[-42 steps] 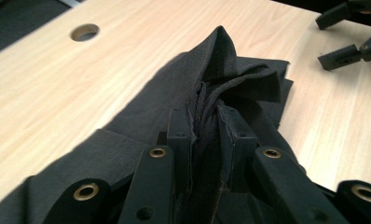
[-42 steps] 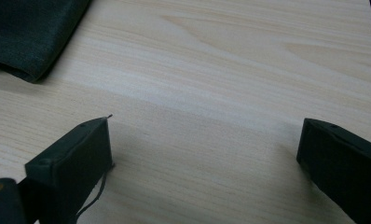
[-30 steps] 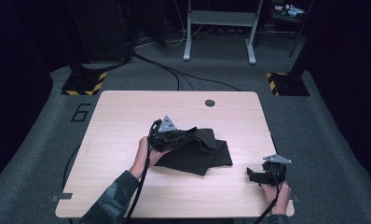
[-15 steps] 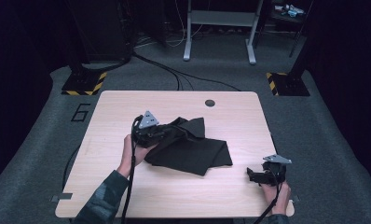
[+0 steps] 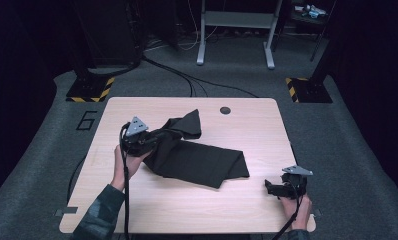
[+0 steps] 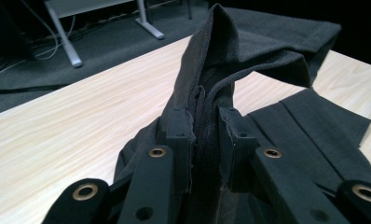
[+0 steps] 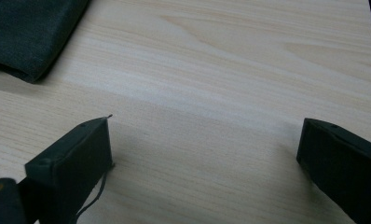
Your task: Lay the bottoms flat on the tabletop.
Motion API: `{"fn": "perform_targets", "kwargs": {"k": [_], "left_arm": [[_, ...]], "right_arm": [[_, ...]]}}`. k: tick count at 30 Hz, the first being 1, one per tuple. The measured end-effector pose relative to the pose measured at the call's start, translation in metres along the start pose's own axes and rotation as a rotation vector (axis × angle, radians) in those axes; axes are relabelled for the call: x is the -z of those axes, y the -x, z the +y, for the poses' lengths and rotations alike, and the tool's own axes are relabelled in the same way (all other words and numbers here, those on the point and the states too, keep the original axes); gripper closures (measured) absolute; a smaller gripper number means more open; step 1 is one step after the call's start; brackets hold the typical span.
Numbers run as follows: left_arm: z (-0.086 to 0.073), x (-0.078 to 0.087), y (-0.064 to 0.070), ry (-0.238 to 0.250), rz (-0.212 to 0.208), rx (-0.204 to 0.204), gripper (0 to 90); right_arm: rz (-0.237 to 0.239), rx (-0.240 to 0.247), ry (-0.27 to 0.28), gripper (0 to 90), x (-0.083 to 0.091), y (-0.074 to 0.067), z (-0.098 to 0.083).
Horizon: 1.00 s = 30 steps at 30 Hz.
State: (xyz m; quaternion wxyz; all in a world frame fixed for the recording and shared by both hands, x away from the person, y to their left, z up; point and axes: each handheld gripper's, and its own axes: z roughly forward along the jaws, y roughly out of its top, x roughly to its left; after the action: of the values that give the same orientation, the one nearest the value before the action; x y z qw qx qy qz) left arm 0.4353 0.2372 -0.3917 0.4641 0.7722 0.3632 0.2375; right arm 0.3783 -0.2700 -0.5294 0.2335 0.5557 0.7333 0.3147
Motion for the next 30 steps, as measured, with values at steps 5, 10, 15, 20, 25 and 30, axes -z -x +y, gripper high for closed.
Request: {"fn": "perform_targets", "kwargs": {"k": [5, 10, 15, 20, 25, 30], "left_arm": [[-0.009, 0.011, -0.014, 0.010, 0.037, 0.037, 75.9], [-0.021, 0.021, -0.027, 0.017, 0.077, 0.087, 75.9], [-0.036, 0.032, -0.042, 0.001, 0.121, 0.137, 75.8], [-0.055, 0.041, -0.058, -0.009, 0.170, 0.202, 75.2], [-0.076, 0.048, -0.071, -0.044, 0.206, 0.256, 72.3], [-0.103, 0.056, -0.085, -0.115, 0.240, 0.320, 56.2]], "right_arm": [[0.000, 0.000, 0.000, 2.4, 0.000, 0.000, 0.000], [-0.001, 0.000, 0.000, 2.3, 0.000, 0.000, 0.000], [-0.001, -0.001, -0.001, 2.3, 0.000, 0.000, 0.000], [-0.002, -0.005, -0.003, 2.2, 0.000, 0.000, 0.000], [-0.002, -0.005, -0.004, 2.1, 0.000, 0.000, 0.000], [-0.003, 0.000, -0.005, 2.0, 0.000, 0.000, 0.001]]}}
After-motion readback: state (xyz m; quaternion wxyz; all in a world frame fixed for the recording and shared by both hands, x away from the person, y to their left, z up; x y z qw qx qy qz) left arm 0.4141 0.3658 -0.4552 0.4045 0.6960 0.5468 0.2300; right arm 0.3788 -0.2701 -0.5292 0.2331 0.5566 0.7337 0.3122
